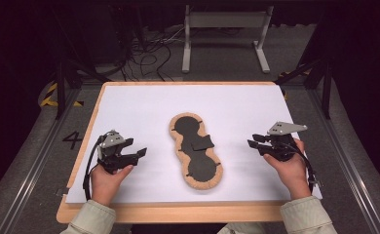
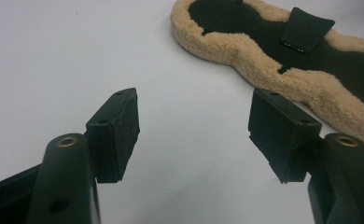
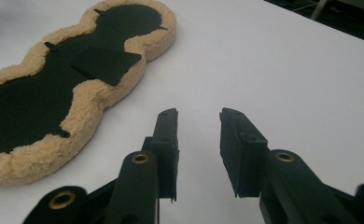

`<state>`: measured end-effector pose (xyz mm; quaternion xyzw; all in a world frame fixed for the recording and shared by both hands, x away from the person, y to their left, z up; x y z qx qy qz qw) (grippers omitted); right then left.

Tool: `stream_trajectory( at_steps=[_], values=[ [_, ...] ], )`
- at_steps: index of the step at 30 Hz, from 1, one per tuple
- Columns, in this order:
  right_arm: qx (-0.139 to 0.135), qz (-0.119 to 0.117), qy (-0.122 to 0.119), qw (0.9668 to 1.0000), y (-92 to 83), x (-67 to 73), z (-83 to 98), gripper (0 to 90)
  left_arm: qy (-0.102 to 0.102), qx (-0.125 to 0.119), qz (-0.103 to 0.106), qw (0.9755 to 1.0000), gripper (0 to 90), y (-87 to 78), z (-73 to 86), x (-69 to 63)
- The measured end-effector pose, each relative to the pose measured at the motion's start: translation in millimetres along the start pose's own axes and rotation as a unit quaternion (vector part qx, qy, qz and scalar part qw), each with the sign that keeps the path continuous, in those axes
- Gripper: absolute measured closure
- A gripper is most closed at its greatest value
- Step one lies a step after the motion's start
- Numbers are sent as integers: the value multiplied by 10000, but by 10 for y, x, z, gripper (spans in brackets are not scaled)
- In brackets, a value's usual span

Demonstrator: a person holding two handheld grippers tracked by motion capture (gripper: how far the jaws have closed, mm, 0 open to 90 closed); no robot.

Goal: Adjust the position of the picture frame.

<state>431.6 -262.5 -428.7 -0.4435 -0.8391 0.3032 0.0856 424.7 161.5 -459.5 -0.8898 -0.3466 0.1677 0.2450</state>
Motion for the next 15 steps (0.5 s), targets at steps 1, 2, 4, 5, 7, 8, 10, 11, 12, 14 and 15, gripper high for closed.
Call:
stream_trajectory(
  at_steps=[1,2,4,5,7,8,10,11,12,14,15],
  values=[
    [8,5,-3,10000,-4,4,-1,680,23,-33,23,10000,356,1,-11,-12],
    [8,5,-3,10000,-4,4,-1,680,23,-33,23,10000,362,1,-11,-12],
    [17,-2,-24,10000,-9,10,-1,684,63,-61,109,9999,364,9,-20,-31],
    [10,-3,-20,10000,-13,12,-2,685,84,-102,227,9997,368,10,-27,-50],
    [13,-16,-18,10000,-24,15,-8,687,-4,-236,479,9986,405,3,-45,-77],
    [16,-17,-22,10000,-25,16,-9,687,-4,-236,479,9986,411,3,-45,-77],
    [21,-20,-26,10000,-28,21,-11,687,-125,-313,567,9978,416,-19,-56,-69],
    [21,-26,-28,10000,-31,28,-13,687,-110,-318,551,9979,418,-22,-55,-62],
    [24,-33,-33,10000,-35,36,-14,687,-110,-318,551,9979,425,-22,-55,-62],
    [30,-42,-34,10000,-37,44,-15,687,-88,-281,486,9984,443,-16,-52,-53],
    [35,-48,-45,10000,-41,56,-20,683,-69,-210,402,9989,448,-3,-44,-48]
  ],
)
Point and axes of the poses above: each handheld gripper's, and its own axes: y roughly forward along the jaws, z roughly out of its underside, x roughly to its left, the point moved 7 cm from there along y, roughly forward along the jaws, and after that the axes turned 6 degrees about z, right-handed, at the moved point
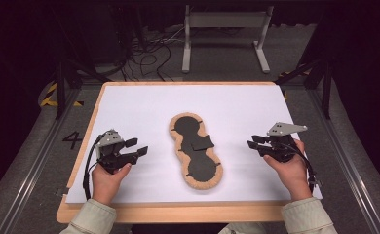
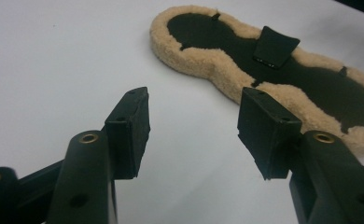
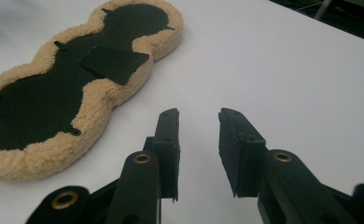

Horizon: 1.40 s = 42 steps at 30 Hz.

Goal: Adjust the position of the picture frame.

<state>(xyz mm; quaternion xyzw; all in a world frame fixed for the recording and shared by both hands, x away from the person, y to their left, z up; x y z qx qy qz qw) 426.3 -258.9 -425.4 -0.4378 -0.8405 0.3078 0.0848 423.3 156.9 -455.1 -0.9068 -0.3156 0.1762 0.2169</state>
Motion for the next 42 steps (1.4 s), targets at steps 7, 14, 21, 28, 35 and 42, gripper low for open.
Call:
stream_trajectory(
  at_steps=[7,14,21,28,35,42],
  values=[
    [133,-49,-17,9999,14,37,-9,681,47,189,-232,9995,487,3,12,6],
    [310,-203,-204,9991,32,179,-50,726,-32,226,-254,9994,496,3,34,18],
    [645,-462,-420,9960,128,368,-65,745,-426,168,76,9989,526,-31,26,-16],
    [980,-546,-467,9926,217,477,-38,799,-223,284,-97,9993,507,-18,40,-27],
    [1185,-628,-572,9893,401,619,33,882,-130,334,-179,9992,462,-9,47,-19],
    [1427,-564,-701,9857,546,705,122,900,-91,348,-143,9992,476,15,46,-37]
  ],
)
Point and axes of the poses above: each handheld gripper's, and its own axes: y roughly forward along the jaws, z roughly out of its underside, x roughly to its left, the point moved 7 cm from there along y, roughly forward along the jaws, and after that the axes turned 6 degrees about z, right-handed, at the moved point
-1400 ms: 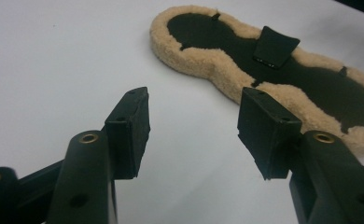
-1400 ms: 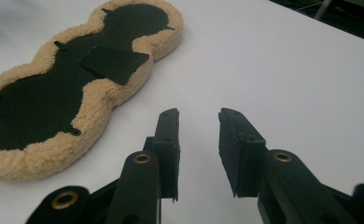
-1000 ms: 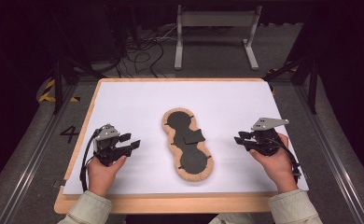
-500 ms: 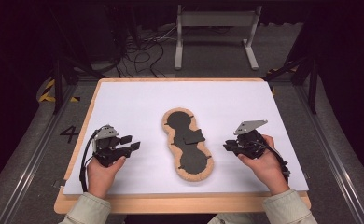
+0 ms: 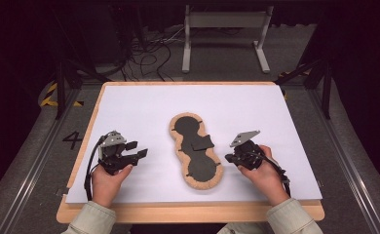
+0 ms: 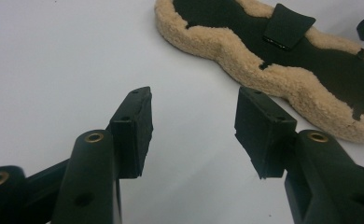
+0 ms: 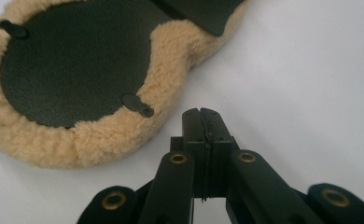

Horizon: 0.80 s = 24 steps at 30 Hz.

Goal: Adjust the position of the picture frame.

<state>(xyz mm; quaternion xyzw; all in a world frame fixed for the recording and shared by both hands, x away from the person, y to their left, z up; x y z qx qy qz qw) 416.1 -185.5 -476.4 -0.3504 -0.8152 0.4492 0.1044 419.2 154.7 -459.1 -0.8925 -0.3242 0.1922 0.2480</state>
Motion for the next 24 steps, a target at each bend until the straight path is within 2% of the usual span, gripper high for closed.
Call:
stream_trajectory(
  at_steps=[3,5,6,7,10,19,24],
  values=[
    [110,-62,-87,9999,65,59,15,900,10,11,7,10000,477,1,-2,-4],
    [168,-212,-149,9995,102,147,5,900,7,12,6,10000,476,2,-1,-2],
    [168,-212,-149,9995,102,147,5,900,6,2,2,10000,476,4,-1,1],
    [210,-28,-272,9994,104,167,-7,900,-41,18,20,10000,475,4,5,-3],
    [209,-51,-270,9994,91,193,-16,900,4,29,-10,10000,475,2,6,12],
    [155,-487,-385,9979,92,410,-79,900,2,59,19,10000,475,13,9,4],
    [105,-722,-564,9957,120,571,-149,900,42,85,36,9999,479,23,16,-7]
  ],
)
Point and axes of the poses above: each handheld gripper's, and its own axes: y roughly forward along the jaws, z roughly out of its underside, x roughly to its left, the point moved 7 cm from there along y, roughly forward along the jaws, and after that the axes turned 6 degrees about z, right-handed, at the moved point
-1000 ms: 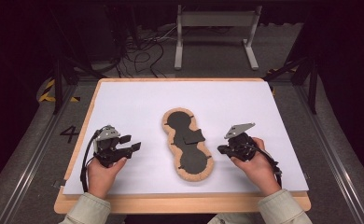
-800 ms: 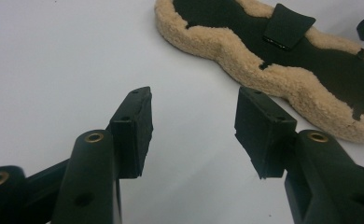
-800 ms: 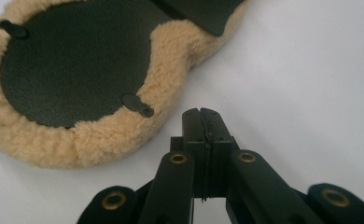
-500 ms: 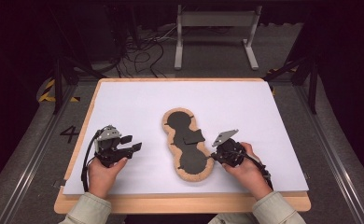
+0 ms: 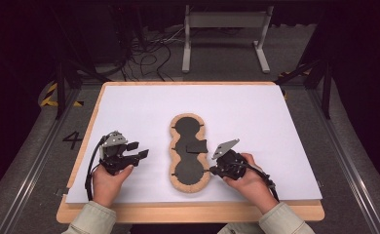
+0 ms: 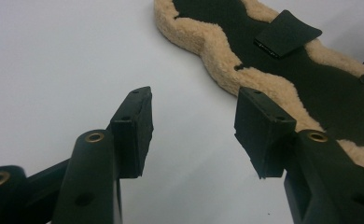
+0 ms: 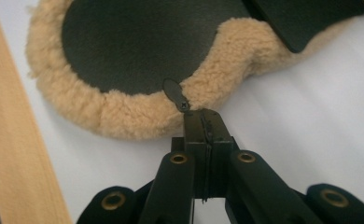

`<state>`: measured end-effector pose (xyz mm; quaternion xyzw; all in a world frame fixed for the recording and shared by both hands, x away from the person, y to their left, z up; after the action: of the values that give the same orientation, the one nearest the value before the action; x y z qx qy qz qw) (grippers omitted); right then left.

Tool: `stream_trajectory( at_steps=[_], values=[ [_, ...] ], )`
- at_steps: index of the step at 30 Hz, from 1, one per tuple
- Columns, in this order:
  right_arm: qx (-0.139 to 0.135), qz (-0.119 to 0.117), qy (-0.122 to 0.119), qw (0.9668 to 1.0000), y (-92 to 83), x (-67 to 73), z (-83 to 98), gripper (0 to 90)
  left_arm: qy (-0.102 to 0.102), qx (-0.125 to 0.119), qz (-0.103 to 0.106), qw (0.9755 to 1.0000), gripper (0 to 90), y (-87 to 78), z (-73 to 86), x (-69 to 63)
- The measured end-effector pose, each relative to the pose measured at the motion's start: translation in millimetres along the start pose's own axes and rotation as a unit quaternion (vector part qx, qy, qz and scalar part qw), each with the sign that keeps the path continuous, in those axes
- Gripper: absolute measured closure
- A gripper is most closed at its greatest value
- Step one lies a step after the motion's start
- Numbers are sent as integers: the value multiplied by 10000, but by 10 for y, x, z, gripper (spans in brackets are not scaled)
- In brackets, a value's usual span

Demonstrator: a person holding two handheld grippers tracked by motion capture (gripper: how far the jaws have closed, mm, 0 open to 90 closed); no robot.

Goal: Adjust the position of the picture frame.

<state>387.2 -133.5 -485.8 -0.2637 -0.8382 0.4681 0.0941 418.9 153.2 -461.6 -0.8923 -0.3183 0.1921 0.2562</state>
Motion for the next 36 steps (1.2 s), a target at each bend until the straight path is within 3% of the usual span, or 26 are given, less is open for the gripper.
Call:
stream_trajectory(
  at_steps=[3,10,21,24,27,29,32,36],
  values=[
    [-23,-152,-182,9997,27,97,-75,900,99,93,40,9999,540,-9,22,-25],
    [-104,-418,-361,9984,128,258,-235,900,82,107,-11,9999,554,-49,74,-19],
    [-359,-585,-475,9965,293,425,-466,900,25,104,-57,9999,589,-149,161,-7],
    [-449,-587,-597,9955,326,426,-528,900,35,130,-60,9999,672,-177,182,-11],
    [-573,-580,-569,9950,321,439,-584,900,114,181,56,9998,727,-195,203,-49],
    [-520,-526,-665,9950,290,439,-586,900,198,211,251,9993,787,-209,206,-112],
    [-656,-515,-582,9948,200,377,-600,900,306,174,520,9980,840,-206,179,-247],
    [-791,-392,-400,9953,64,229,-575,900,678,258,959,9927,891,-147,118,-490]
  ],
)
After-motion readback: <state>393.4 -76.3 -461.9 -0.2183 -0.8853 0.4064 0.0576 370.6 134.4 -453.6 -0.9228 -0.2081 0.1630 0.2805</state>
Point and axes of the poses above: each handheld gripper's, and its own axes: y roughly forward along the jaws, z roughly out of its underside, x roughly to its left, the point moved 7 cm from there along y, roughly forward along the jaws, and after that the axes turned 6 degrees about z, right-handed, at the moved point
